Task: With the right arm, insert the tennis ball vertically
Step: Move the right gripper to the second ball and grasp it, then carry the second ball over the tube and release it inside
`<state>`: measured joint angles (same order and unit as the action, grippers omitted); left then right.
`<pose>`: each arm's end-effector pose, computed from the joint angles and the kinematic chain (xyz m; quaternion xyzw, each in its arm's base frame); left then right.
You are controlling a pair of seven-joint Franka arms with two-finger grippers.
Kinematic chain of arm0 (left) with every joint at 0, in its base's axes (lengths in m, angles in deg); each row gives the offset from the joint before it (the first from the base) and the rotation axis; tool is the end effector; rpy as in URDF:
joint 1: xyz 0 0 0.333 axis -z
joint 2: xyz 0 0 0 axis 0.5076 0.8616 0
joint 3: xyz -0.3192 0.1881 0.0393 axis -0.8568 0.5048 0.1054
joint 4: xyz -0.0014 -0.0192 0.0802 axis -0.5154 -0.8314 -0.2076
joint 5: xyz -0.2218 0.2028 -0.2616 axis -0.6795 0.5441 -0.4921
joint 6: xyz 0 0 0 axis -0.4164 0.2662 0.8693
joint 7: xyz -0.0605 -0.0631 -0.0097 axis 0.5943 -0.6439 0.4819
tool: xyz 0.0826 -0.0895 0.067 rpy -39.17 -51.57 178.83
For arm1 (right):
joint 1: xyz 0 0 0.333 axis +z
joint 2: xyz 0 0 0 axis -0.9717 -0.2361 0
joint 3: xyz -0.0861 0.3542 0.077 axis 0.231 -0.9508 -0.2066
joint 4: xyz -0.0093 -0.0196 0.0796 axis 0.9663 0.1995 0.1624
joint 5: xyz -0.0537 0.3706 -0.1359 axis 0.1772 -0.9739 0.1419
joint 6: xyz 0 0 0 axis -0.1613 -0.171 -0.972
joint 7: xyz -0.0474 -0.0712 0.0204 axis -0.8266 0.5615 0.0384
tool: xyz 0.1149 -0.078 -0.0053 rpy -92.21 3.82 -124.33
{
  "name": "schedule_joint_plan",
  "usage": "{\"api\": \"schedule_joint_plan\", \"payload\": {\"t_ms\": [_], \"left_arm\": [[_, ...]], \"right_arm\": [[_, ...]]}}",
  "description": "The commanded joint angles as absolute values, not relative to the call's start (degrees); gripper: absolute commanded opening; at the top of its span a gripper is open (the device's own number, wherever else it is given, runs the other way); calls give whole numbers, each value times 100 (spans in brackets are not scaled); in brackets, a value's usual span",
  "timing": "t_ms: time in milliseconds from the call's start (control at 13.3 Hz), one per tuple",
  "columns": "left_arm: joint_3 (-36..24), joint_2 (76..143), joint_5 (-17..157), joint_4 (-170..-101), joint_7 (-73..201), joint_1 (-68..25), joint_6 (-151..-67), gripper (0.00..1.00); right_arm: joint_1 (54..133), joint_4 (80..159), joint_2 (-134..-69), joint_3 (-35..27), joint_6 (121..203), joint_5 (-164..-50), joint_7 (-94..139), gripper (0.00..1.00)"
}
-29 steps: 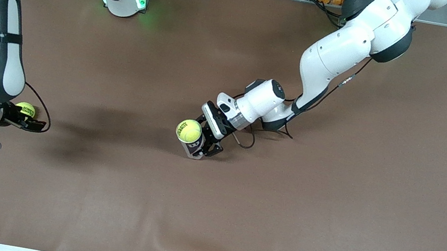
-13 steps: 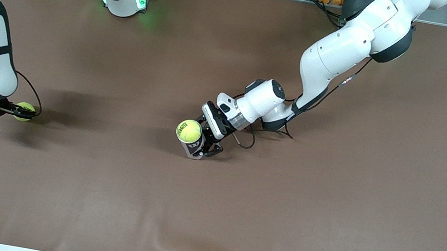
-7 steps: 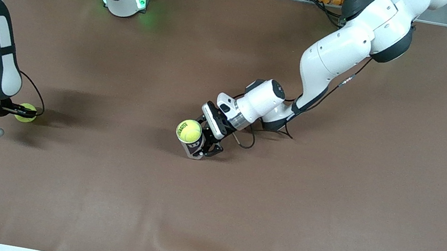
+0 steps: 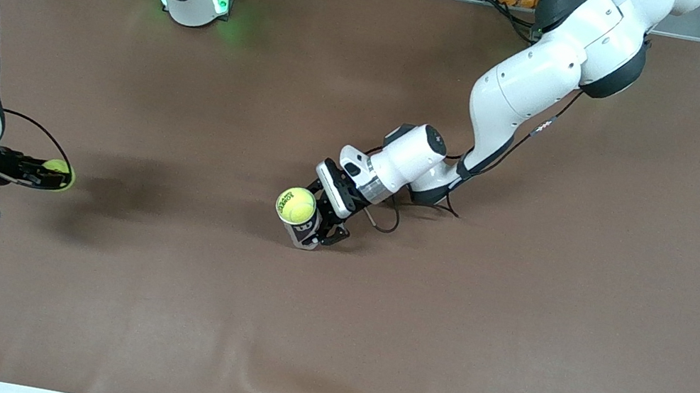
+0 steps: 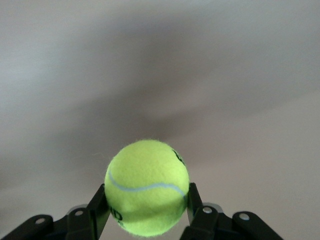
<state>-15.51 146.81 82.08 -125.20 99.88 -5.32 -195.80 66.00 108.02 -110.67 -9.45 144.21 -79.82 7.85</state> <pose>0.5746 -0.5634 0.1677 0.7612 -0.4252 0.4368 0.2215 0.6700 -0.1007 0.3169 -0.9572 0.1966 0.1943 0.0851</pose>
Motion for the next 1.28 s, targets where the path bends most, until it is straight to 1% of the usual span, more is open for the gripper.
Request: {"api": "schedule_joint_plan", "payload": {"t_ms": [0, 226, 527, 677, 827, 978, 1053, 1204], "left_arm": [[-1528, 14714, 8167, -12481, 9977, -519, -19601, 70], [-1537, 14714, 8167, -12463, 9977, -519, -19601, 70], [-1528, 14714, 8167, -12490, 9977, -510, -19601, 70], [-1528, 14714, 8167, -12490, 9977, -510, -19601, 70], [-1528, 14714, 8167, -12481, 9977, -510, -19601, 70], [-1537, 14714, 8167, -12481, 9977, -502, -19601, 70], [-1528, 14714, 8167, -12472, 9977, -502, -19601, 70], [-1528, 14714, 8167, -12481, 9977, -502, -19601, 70]], "right_arm": [[7236, 10860, -10630, -955, 14094, -8727, -599, 0], [8185, 10816, -10261, -947, 14119, -9362, -2286, 0], [9468, 10132, -10260, -938, 14207, -9663, -4502, 0], [9969, 10087, -10260, -938, 14750, -9724, -5154, 0], [10200, 10034, -10277, -929, 14910, -9715, -5551, 0], [10446, 9963, -10356, -929, 15365, -9715, -5911, 0], [10490, 9963, -10443, -929, 15559, -9698, -6009, 0], [10447, 9963, -10497, -920, 15614, -9680, -6001, 0]]}}
